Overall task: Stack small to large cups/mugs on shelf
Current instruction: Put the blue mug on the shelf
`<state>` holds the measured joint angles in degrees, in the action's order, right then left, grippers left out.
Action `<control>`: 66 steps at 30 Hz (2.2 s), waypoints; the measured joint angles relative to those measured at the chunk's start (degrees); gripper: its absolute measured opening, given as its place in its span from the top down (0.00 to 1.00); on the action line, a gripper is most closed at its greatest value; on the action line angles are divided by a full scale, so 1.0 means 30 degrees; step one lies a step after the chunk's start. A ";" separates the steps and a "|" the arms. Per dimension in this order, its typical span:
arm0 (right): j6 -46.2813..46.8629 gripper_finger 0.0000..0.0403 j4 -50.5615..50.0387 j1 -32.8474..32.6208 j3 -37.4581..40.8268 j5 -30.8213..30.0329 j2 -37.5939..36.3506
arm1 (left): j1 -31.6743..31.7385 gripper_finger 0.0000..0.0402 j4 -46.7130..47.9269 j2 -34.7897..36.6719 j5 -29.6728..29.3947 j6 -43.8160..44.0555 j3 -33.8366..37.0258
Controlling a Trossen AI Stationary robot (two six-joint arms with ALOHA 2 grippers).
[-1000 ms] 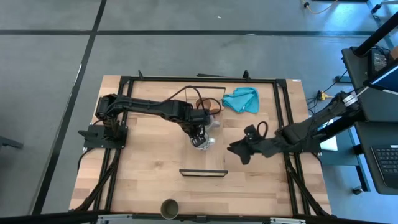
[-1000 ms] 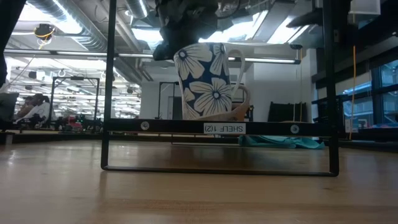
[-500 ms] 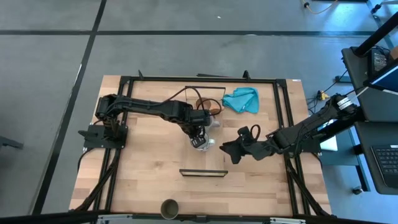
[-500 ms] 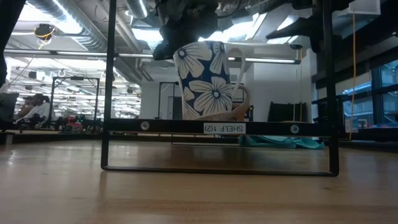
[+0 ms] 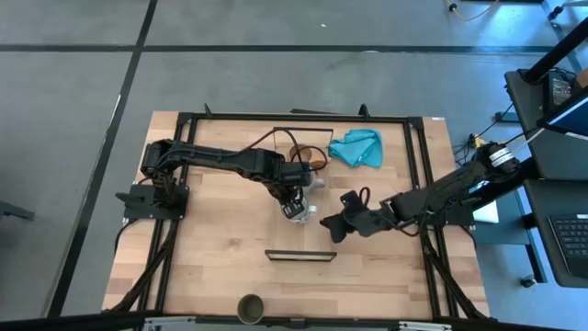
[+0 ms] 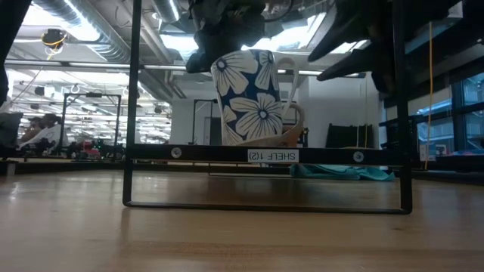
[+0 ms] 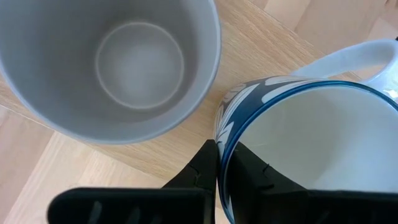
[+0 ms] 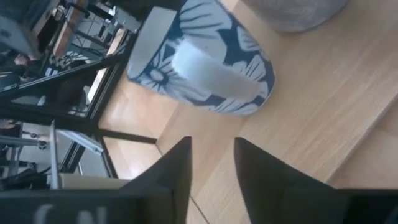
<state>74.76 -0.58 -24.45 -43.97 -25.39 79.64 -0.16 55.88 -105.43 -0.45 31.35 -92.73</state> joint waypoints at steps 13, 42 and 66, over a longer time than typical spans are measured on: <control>-0.0441 0.98 -0.0007 0.0198 0.0000 0.0026 0.0007 | 0.0000 0.95 0.0006 0.0000 0.0048 -0.0007 0.0000; -0.0430 0.97 0.0306 0.1464 0.0007 0.1005 0.1547 | -0.0007 0.94 0.0006 0.0000 0.0050 0.0007 0.0000; -0.1224 0.97 0.0379 0.2222 0.0007 0.1392 0.1552 | -0.0146 0.94 -0.0453 -0.0007 0.0553 0.0000 -0.0007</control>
<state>71.09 0.56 -17.78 -43.94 -21.21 84.29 -0.60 54.52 -105.45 1.21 31.35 -92.75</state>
